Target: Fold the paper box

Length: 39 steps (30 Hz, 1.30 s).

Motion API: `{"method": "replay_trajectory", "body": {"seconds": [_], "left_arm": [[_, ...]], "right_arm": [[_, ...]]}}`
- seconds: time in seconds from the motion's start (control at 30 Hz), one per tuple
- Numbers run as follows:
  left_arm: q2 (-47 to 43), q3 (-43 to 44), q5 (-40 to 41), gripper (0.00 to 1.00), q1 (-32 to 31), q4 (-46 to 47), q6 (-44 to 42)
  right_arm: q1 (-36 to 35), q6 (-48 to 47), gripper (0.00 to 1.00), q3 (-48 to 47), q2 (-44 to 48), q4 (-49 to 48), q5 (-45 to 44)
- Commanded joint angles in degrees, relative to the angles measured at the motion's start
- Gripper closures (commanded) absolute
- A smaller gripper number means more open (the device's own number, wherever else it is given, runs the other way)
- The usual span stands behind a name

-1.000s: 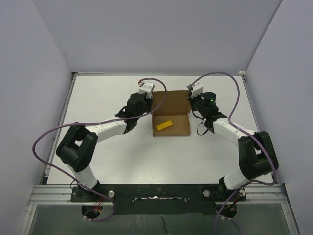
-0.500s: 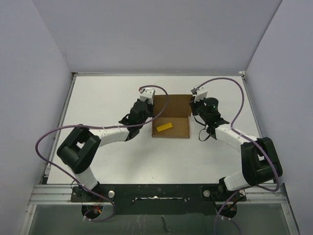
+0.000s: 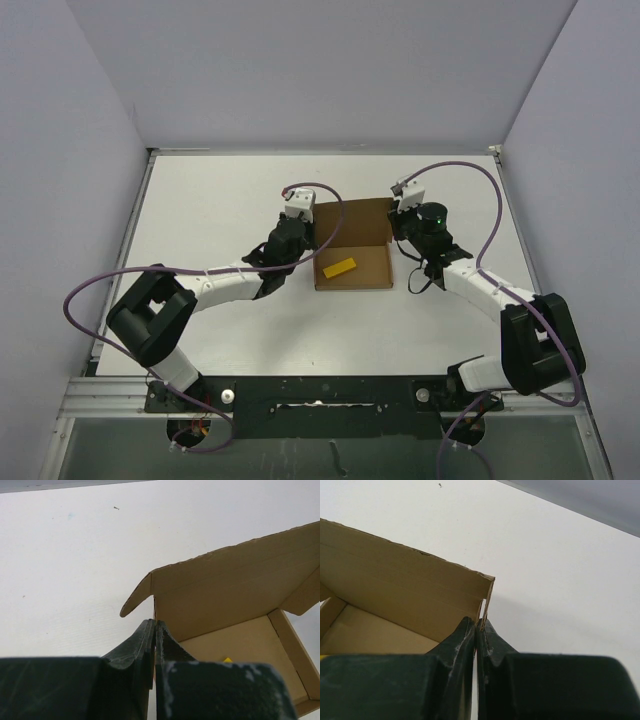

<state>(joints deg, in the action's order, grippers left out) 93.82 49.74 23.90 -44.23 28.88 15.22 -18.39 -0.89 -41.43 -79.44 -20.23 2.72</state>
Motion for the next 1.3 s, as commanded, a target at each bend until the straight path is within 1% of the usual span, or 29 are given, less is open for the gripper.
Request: {"method": "replay_trajectory", "body": {"seconds": [0.0, 0.27, 0.43, 0.87, 1.03, 1.17, 1.27], "left_arm": [[-2.9, -1.0, -2.1, 1.00, -3.3, -3.3, 3.3], [-3.5, -2.2, 1.2, 1.00, -5.4, -4.5, 4.8], [-3.9, -2.6, 2.3, 1.00, -6.2, -5.2, 5.3], [-4.8, -3.5, 3.9, 1.00, -8.1, -6.5, 6.4], [-4.8, -3.6, 4.0, 1.00, -8.5, -7.0, 6.9], [-5.1, -3.6, 3.9, 1.00, -8.6, -7.3, 7.0], [-5.1, -3.5, 3.9, 1.00, -8.6, -7.4, 6.9]], "right_arm": [[-2.7, 0.7, 0.97, 0.8, 3.0, 0.7, 3.5], [-3.0, -0.8, 0.96, 1.7, 5.8, 5.3, 3.3], [-3.0, -1.6, 0.93, 1.6, 7.1, 8.7, 3.7], [-2.8, -1.5, 0.93, 1.5, 10.5, 15.3, 4.4], [-2.8, 0.4, 0.94, 1.3, 10.9, 16.4, 6.3], [-2.9, 2.3, 0.95, 0.6, 10.6, 16.0, 6.9], [-3.1, 2.6, 0.97, -0.1, 9.5, 14.9, 6.6]]}}
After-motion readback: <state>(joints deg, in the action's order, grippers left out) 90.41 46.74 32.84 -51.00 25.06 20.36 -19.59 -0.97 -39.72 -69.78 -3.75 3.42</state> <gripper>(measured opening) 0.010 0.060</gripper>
